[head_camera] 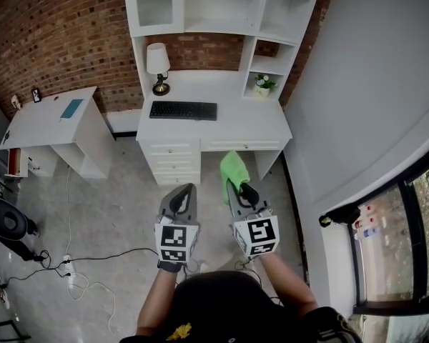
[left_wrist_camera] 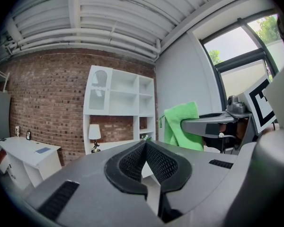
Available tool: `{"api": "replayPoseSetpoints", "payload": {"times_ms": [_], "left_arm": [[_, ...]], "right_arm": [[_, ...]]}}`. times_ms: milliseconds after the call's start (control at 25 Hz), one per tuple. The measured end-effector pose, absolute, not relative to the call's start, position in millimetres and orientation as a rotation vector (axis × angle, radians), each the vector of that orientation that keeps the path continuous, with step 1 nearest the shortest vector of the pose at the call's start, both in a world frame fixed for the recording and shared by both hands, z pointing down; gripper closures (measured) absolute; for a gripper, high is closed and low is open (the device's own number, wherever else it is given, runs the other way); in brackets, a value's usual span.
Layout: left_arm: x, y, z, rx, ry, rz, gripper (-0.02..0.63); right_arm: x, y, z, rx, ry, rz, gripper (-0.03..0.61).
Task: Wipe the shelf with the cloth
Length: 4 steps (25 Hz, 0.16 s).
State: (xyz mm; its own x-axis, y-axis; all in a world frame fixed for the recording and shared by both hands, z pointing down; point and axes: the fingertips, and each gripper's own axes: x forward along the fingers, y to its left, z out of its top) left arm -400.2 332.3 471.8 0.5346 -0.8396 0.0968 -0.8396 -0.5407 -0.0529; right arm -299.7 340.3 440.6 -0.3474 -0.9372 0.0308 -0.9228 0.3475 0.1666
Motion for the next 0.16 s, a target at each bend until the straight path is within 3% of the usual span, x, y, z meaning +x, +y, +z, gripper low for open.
{"api": "replayPoseSetpoints", "payload": {"times_ms": [160], "left_arm": [[-398.1, 329.6, 469.1, 2.770, -1.523, 0.220, 0.597]], "right_arm": [[-297.0, 339.0, 436.9, 1.720, -2.501, -0.157, 0.514]]}}
